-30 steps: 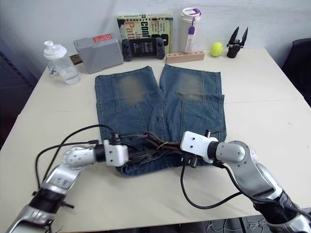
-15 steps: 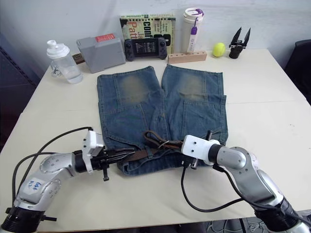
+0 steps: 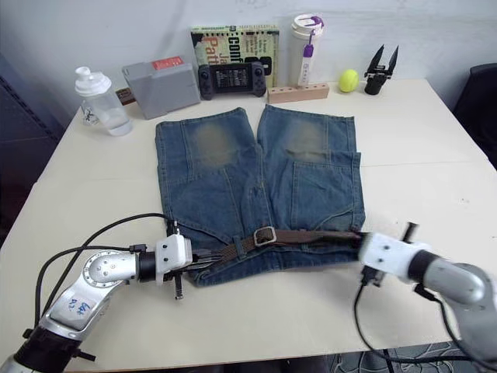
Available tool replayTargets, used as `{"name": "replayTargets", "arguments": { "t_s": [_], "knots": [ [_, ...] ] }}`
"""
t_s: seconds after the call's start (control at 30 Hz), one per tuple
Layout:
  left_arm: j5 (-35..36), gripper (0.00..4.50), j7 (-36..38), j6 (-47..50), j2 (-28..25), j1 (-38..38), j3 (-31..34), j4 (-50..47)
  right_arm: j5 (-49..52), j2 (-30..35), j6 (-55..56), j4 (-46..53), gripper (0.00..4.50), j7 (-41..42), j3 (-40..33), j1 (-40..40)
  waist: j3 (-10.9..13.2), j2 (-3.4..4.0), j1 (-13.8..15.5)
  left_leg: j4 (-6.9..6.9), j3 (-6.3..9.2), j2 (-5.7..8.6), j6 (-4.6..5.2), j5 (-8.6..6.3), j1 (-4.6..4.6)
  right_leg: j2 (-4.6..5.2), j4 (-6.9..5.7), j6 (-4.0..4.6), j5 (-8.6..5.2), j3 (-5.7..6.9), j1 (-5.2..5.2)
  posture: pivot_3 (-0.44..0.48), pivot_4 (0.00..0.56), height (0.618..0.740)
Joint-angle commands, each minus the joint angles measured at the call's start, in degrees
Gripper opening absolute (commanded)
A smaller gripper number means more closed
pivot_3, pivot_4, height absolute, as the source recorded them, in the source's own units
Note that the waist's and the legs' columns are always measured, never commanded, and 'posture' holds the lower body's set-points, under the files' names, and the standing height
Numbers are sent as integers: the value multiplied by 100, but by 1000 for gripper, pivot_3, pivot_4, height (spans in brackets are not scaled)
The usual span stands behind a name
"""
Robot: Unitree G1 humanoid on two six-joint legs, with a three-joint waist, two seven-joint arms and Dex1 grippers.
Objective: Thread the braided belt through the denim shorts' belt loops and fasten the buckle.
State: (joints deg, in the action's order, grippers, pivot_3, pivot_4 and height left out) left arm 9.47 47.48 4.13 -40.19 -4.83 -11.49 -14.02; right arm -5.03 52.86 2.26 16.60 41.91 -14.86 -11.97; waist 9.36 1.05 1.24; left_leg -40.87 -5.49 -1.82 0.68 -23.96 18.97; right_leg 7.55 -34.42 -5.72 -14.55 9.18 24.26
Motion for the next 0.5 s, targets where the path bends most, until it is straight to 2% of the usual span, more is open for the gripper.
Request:
{"name": "replayTargets", "arguments": {
  "t_s": [0.03,0.4,0.47,0.5],
  "knots": [
    [-455,27,68,-20,-105,302,-233,409,-414,15,178,-756,0,-563,-342,102,-3,4,-2,1,0,0,0,0,-1,0,0,0,0,-1,0,0,150,722],
    [-432,27,-140,-550,-64,253,117,703,-601,-249,229,-489,0,-675,253,198,-11,19,20,-2,8,1,4,-2,-11,6,3,0,0,2,-16,0,150,722],
    [-165,664,-66,-728,-89,313,388,613,-392,-308,15,-481,900,-559,296,267,-11,19,10,-2,7,0,4,-2,-14,4,2,0,0,2,-18,0,150,722],
    [11,852,10,-749,-116,368,517,513,-277,-316,-99,-468,1156,-494,291,303,-11,19,9,0,7,-1,4,-2,-18,4,2,0,0,1,-19,0,150,722]
  ]
}}
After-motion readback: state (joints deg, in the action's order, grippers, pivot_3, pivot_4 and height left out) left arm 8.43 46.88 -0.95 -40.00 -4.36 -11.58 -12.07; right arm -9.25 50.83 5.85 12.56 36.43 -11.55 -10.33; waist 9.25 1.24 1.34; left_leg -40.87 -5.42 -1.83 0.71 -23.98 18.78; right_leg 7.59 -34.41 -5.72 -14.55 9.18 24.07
